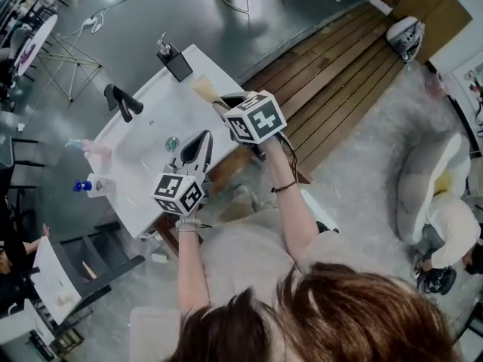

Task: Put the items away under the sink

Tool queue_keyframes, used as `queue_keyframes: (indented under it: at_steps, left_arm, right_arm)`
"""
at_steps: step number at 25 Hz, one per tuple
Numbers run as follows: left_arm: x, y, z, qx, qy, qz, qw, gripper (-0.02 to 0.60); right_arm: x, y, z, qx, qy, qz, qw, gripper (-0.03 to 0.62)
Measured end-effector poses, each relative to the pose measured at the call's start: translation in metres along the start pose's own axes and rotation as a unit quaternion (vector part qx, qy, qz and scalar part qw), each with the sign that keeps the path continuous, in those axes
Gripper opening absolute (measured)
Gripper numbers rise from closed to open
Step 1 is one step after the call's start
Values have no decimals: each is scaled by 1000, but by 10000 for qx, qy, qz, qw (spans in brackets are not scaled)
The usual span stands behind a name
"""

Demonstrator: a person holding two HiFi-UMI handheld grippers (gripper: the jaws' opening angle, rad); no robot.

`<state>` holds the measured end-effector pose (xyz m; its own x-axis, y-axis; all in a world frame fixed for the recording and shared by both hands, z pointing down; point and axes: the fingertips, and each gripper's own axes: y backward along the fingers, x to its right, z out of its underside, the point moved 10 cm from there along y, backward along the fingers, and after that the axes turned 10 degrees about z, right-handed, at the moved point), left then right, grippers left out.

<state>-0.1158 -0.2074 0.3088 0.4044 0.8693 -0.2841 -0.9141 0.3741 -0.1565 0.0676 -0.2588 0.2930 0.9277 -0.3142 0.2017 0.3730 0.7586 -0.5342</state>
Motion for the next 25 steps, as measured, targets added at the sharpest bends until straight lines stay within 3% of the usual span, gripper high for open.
queue_keyframes:
  at_steps: [15, 20, 25]
  left_arm:
    - [131, 3, 23, 63, -371, -583, 9976, 0]
    - [153, 14, 23, 263, -421, -732, 9961, 0]
    - [169, 16, 16, 271, -623, -620, 9958, 0]
  right_arm:
    - [2, 96, 29, 196, 566, -631, 9962, 52]
    - [-13, 120, 33, 256, 939, -778, 9922, 52]
    - [-17, 138, 25, 491, 972, -715, 9915, 52]
